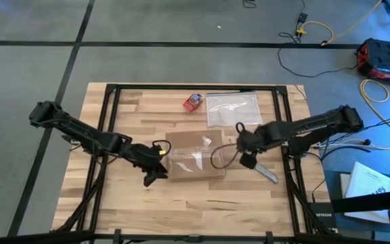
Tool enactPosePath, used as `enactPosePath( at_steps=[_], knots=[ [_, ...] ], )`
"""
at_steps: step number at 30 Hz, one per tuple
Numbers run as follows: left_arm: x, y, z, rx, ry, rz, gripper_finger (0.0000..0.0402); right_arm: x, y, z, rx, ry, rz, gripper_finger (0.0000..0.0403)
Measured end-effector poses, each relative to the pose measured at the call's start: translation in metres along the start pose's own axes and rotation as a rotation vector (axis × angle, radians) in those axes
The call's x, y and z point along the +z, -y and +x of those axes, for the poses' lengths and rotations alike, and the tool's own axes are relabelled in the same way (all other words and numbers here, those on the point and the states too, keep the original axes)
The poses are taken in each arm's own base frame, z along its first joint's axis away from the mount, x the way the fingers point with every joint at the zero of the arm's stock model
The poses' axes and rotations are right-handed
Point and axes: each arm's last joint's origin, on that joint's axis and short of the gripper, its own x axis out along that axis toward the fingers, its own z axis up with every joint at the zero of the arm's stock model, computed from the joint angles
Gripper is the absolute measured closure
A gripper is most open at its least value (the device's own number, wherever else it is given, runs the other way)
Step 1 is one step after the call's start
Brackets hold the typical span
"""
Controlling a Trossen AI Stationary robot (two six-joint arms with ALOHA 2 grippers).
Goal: Unpack boxes
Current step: Open the box using the silver cutter
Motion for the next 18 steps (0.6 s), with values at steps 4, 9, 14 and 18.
enactPosePath(
  at_steps=[4, 9, 14, 18],
  knots=[
    [0.008, 0.004, -0.002, -0.005, 0.032, 0.07, 0.0287, -0.027, -0.006, 0.012, -0.017, -0.031, 0.033, 0.0079],
    [0.018, 0.004, -0.002, -0.034, 0.109, 0.008, 0.0287, -0.056, -0.011, 0.027, -0.017, -0.075, 0.078, 0.0079],
    [0.022, 0.002, -0.003, -0.034, 0.127, 0.02, 0.0286, -0.072, -0.016, 0.038, -0.01, -0.069, 0.066, 0.0079],
    [0.023, 0.0, -0.003, -0.029, 0.131, 0.028, 0.0286, -0.08, -0.017, 0.049, 0.003, -0.05, 0.045, 0.0079]
  ],
)
